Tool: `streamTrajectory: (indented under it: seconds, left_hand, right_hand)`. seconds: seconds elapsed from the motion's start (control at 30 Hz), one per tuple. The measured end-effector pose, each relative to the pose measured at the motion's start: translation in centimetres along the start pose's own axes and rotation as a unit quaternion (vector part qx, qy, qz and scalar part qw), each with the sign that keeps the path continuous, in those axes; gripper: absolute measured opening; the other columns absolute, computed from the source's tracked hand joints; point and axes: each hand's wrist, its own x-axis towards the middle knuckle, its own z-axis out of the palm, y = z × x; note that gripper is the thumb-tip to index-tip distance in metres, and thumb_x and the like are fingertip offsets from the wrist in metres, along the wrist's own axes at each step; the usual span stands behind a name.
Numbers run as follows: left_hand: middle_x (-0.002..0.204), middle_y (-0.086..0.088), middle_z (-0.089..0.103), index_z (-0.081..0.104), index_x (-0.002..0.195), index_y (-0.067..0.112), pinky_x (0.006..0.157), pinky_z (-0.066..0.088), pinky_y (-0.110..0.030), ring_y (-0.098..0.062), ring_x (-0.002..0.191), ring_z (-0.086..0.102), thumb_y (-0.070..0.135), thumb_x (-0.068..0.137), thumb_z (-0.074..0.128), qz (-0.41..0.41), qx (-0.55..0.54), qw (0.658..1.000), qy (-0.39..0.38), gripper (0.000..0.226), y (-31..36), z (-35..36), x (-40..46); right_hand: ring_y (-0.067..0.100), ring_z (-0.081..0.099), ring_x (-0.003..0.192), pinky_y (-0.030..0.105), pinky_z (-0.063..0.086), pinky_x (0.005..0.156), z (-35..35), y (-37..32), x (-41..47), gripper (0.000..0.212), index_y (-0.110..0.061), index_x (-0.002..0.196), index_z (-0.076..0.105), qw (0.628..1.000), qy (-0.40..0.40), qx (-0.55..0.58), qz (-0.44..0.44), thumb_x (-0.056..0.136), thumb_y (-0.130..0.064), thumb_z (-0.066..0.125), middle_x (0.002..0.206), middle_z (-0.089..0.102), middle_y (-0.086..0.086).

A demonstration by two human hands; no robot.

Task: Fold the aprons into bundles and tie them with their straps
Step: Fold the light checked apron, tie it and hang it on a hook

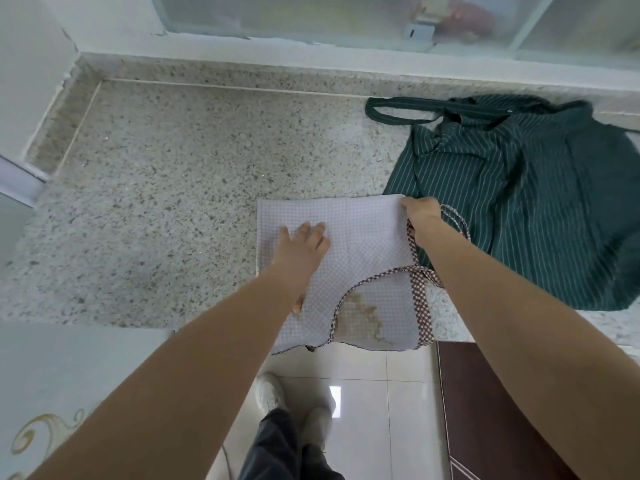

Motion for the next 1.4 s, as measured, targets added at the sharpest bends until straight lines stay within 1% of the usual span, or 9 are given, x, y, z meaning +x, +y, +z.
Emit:
streamTrajectory:
  seconds: [0.23,0.33,0.43,0.63,0.83,0.93,1.1,1.27,1.4]
  left_hand:
    - [0.155,-0.011,-0.019,-0.007,0.147,0.006,0.113,0.015,-0.057,-0.033,0.145,-0.006,0.043,0.049,0.089,0.002,-0.014,1.0,0.004,0.142,-0.1,0.1,0.0]
    - [0.155,-0.01,-0.02,-0.005,0.147,0.008,0.113,0.016,-0.058,-0.032,0.145,-0.008,0.036,0.055,0.088,0.006,-0.033,0.999,0.013,0.134,-0.3,0.4,0.0]
    - [0.156,-0.006,-0.018,-0.001,0.148,0.013,0.112,0.021,-0.056,-0.028,0.145,-0.007,0.042,0.051,0.088,0.02,-0.061,0.997,0.033,0.135,-1.0,0.9,0.0]
    - [0.156,-0.008,-0.014,0.003,0.149,0.023,0.115,0.008,-0.053,-0.026,0.145,-0.006,0.059,0.052,0.081,-0.014,-0.219,0.973,0.068,0.13,-3.1,3.8,-1.8]
    - [0.145,-0.007,0.03,0.042,0.134,0.013,0.106,0.034,-0.042,-0.025,0.131,0.033,0.032,0.084,0.066,-0.168,-0.497,0.834,0.168,0.059,-4.0,5.1,-2.3]
    - [0.131,-0.02,0.041,0.039,0.13,0.0,0.085,0.042,-0.035,-0.031,0.115,0.047,0.019,0.084,0.067,-0.264,-0.528,0.791,0.159,0.056,-5.0,4.3,-1.6]
    - [0.097,-0.009,0.058,0.053,0.092,0.004,0.057,0.041,-0.023,-0.016,0.077,0.057,0.024,0.079,0.074,-0.232,-0.609,0.756,0.065,0.032,-6.4,3.8,-1.1]
    - [0.109,-0.01,0.065,0.059,0.117,0.0,0.073,0.055,-0.024,-0.019,0.088,0.063,0.019,0.086,0.067,-0.198,-0.799,0.564,0.066,0.037,-7.1,2.3,-0.7]
    - [0.067,-0.006,0.049,0.059,0.1,0.006,0.031,0.031,-0.011,-0.005,0.039,0.046,0.013,0.096,0.051,-0.219,-0.813,0.537,0.062,0.012,-7.5,1.0,-0.4]
  right_hand:
    - [0.027,0.038,0.119,0.032,0.042,0.09,0.9,1.1,-1.9,0.043,-0.011,0.132,0.039,0.942,0.122,-0.209,-0.234,0.091,-0.002,0.048,0.133,0.036,0.017]
    - [0.02,0.045,0.114,0.025,0.044,0.093,1.7,2.9,-4.2,0.051,-0.016,0.138,0.038,0.885,0.012,-0.292,-0.362,0.091,-0.008,0.053,0.137,0.034,0.01]
    - [0.022,0.033,0.129,0.039,0.039,0.106,2.4,4.5,-5.2,0.073,-0.021,0.146,0.027,0.868,-0.104,-0.376,-0.308,0.085,-0.027,0.066,0.147,0.021,0.005]
    - [0.025,0.005,0.142,0.049,0.023,0.114,2.0,5.5,-4.8,0.104,-0.029,0.15,0.01,0.858,-0.121,-0.448,-0.219,0.072,-0.036,0.078,0.153,0.005,0.0]
    - [0.026,0.012,0.143,0.049,0.028,0.112,2.4,5.2,-5.8,0.098,-0.023,0.151,0.011,0.858,-0.113,-0.455,-0.209,0.077,-0.029,0.075,0.157,0.007,-0.001]
    - [0.025,0.016,0.141,0.049,0.033,0.108,2.4,5.1,-6.4,0.094,-0.024,0.149,0.017,0.863,-0.093,-0.456,-0.198,0.076,-0.031,0.076,0.156,0.011,0.0]
    - [0.029,0.032,0.127,0.044,0.041,0.097,2.5,5.2,-7.4,0.088,-0.022,0.136,0.034,0.85,0.013,-0.498,-0.171,0.066,-0.048,0.08,0.134,0.031,0.013]
    - [0.032,0.05,0.119,0.042,0.047,0.09,2.6,5.2,-8.0,0.085,-0.018,0.144,0.025,0.894,-0.049,-0.426,-0.13,0.077,-0.031,0.076,0.134,0.042,0.014]
    - [0.031,0.06,0.096,0.039,0.052,0.078,2.9,5.5,-7.6,0.081,-0.022,0.143,0.022,0.919,-0.067,-0.375,-0.103,0.08,-0.022,0.074,0.105,0.06,0.015]
